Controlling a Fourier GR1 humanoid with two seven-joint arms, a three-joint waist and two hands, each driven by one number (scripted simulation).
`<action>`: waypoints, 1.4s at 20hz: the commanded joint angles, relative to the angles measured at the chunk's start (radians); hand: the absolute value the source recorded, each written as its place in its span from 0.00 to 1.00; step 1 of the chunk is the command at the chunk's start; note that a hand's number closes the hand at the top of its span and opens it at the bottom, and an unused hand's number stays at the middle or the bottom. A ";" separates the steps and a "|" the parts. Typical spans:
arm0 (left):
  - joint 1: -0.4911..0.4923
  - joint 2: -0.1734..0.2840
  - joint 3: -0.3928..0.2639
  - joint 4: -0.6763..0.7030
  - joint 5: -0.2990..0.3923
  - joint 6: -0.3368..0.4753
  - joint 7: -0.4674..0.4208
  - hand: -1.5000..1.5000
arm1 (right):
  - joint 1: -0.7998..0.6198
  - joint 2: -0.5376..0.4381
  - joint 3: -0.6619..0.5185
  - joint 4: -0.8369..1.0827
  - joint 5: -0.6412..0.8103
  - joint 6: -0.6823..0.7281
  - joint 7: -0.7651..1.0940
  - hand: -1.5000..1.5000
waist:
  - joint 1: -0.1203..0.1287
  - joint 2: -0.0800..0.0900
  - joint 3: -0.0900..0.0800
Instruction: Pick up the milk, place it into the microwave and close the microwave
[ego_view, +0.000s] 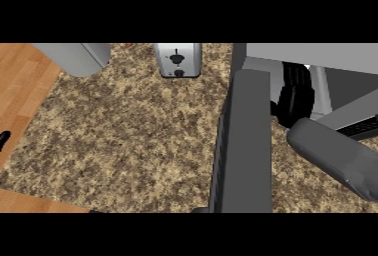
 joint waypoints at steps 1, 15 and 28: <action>-0.025 0.014 -0.017 0.029 0.001 -0.025 0.000 0.00 | -0.012 0.030 0.015 -0.049 -0.026 -0.030 -0.021 0.00 | -0.012 0.002 0.000; -0.029 -0.022 -0.135 0.012 -0.008 -0.097 -0.016 0.00 | -0.020 0.063 -0.111 -0.329 -0.122 -0.030 -0.082 0.00 | -0.073 -0.023 0.007; -0.030 -0.041 -0.203 0.010 -0.006 -0.116 0.008 1.00 | 0.102 0.177 -0.191 -0.506 -0.176 -0.028 -0.194 0.00 | -0.149 -0.041 0.013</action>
